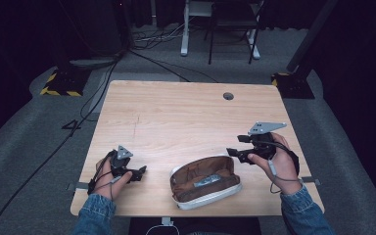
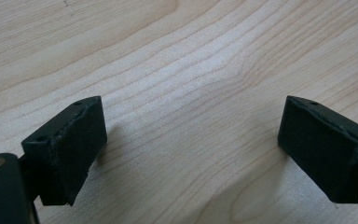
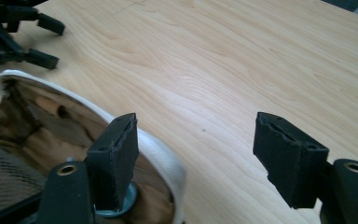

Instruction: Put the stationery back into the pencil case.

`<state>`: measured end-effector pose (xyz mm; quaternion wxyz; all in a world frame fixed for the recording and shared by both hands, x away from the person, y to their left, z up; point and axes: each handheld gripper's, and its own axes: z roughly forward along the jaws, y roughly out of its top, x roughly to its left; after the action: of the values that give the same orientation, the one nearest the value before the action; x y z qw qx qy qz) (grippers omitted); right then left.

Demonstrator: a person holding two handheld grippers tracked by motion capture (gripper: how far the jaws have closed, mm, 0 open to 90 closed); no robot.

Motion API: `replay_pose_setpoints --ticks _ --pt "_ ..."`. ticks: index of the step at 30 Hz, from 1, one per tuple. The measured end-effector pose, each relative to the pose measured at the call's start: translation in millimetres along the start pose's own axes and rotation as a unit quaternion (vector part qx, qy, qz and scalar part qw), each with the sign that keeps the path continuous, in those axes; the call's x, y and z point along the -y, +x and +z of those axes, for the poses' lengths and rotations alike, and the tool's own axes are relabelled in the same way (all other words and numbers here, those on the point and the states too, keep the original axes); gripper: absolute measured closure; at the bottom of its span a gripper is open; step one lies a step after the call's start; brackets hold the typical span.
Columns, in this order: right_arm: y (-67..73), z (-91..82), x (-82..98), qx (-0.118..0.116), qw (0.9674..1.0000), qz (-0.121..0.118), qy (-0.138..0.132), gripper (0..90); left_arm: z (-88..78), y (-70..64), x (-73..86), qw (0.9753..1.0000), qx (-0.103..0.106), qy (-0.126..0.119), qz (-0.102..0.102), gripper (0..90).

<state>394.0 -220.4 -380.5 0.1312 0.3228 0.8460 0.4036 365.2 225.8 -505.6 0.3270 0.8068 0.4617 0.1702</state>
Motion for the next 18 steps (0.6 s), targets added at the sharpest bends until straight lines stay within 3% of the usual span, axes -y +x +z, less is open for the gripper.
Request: replay_pose_setpoints --ticks 18 --pt "-53.2 8.6 27.6 0.071 0.9968 0.038 0.003 32.0 0.0 0.0 0.0 1.0000 0.000 0.000 0.000 8.0"
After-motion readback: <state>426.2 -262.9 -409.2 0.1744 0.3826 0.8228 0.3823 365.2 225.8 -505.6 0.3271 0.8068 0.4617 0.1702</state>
